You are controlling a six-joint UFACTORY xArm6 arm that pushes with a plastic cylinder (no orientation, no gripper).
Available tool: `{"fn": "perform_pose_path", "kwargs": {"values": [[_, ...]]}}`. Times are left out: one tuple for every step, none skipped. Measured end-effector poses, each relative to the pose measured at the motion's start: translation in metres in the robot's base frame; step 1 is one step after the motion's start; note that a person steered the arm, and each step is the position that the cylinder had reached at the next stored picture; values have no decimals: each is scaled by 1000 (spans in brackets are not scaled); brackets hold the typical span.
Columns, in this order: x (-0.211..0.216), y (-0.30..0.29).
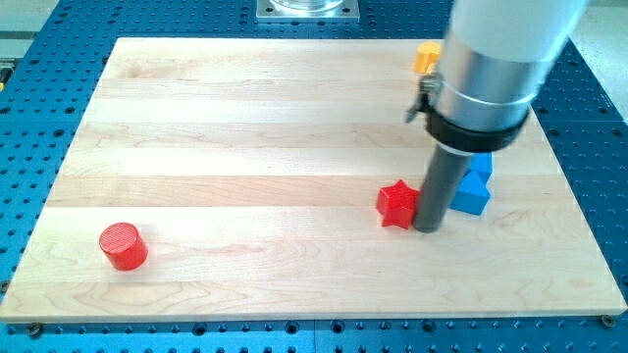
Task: Slide the red star below the red circle
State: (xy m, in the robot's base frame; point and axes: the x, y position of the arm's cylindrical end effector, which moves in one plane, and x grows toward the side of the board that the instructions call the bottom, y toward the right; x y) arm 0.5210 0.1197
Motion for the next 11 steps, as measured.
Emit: {"fn": "perform_pose_path", "kwargs": {"values": [[-42,1],[-47,-47],[-13,-114],[-46,-14],[-29,-7],[7,-53],[31,-128],[53,-221],[66,-169],[77,-185],[80,-235]]}}
